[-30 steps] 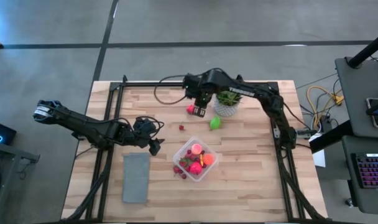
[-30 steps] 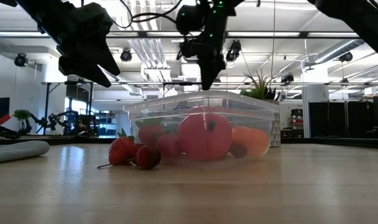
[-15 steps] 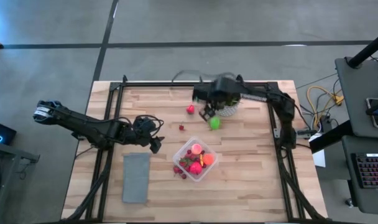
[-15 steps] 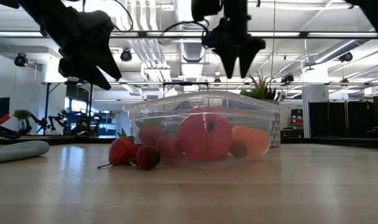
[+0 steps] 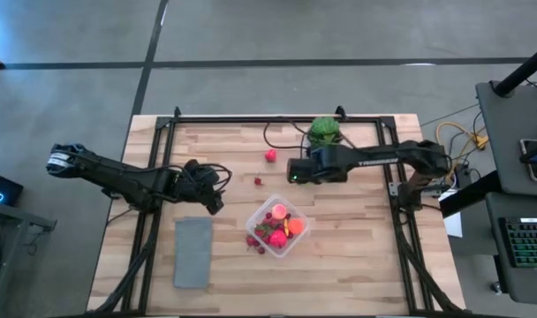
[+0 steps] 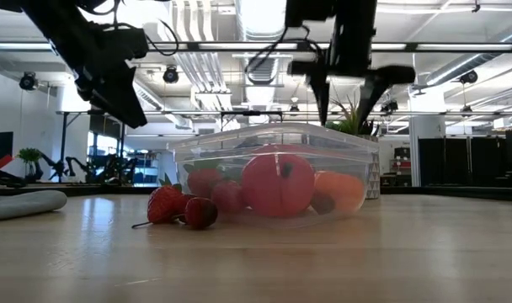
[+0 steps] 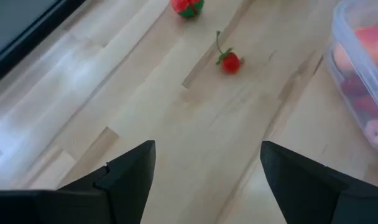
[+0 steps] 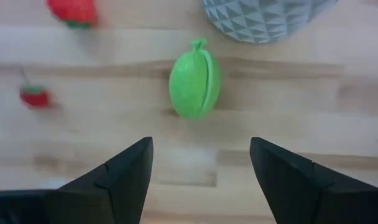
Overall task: Pick and placing Produce into tupperware
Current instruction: Put the green lime into the transparent bin
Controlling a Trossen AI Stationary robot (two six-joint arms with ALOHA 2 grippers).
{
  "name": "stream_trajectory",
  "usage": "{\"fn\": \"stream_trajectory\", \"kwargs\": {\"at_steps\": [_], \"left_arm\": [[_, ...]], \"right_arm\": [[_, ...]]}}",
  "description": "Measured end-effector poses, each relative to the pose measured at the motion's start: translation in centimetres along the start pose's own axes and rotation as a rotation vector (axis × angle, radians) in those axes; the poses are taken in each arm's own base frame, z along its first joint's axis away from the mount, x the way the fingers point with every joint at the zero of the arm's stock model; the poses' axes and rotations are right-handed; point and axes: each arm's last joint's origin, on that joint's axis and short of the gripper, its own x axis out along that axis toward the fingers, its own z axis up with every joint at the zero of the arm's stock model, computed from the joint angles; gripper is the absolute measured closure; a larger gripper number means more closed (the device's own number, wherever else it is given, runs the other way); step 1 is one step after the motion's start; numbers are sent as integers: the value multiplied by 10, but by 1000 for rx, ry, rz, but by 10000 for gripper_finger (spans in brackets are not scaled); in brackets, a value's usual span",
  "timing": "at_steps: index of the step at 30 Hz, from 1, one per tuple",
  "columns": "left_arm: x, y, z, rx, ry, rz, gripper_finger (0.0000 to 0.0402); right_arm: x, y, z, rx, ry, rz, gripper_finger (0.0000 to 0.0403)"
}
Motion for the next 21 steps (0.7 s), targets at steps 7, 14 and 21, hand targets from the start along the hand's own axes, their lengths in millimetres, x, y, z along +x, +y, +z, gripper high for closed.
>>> {"fn": "stream_trajectory", "kwargs": {"at_steps": [7,14,21], "left_arm": [[0,0,0,52,-3,-2,126],[0,0,0,52,-4,-3,126],[0,0,0,52,0,-8,126]], "right_arm": [[45,13,-27,104,-47,-80,142],[65,24,-29,105,-95,-125,142],[79,28,-26,119,-119,-148,142]]}}
